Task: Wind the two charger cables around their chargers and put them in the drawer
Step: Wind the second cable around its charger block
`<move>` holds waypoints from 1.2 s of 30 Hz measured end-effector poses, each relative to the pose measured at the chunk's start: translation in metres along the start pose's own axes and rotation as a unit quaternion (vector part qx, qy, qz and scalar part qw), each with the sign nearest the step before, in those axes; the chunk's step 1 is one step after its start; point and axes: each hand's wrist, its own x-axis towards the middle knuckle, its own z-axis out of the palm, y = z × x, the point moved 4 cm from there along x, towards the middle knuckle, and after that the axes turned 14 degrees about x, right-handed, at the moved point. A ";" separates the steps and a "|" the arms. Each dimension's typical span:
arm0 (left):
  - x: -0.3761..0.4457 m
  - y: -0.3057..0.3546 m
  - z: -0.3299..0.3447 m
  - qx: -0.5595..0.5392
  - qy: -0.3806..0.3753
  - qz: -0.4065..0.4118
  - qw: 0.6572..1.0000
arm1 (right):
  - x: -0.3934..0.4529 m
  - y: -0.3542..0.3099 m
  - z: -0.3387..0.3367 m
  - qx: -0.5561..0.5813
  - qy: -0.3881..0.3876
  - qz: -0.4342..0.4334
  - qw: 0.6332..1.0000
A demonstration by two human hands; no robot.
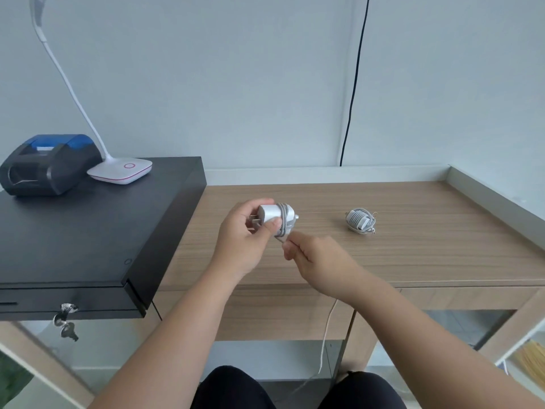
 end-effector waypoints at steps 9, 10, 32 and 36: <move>-0.004 0.012 0.005 0.157 -0.120 0.124 0.972 | 0.016 -0.012 -0.049 -0.161 -0.004 -0.082 0.983; -0.005 0.012 0.005 0.159 -0.144 0.126 0.969 | 0.018 -0.013 -0.055 -0.160 -0.004 -0.089 0.983; -0.009 0.005 0.020 -0.238 -0.023 -0.078 0.968 | -0.006 0.029 0.019 0.087 0.062 0.070 0.992; -0.008 -0.007 0.018 -0.067 0.010 -0.053 0.996 | -0.009 0.013 0.012 -0.063 0.009 0.056 0.996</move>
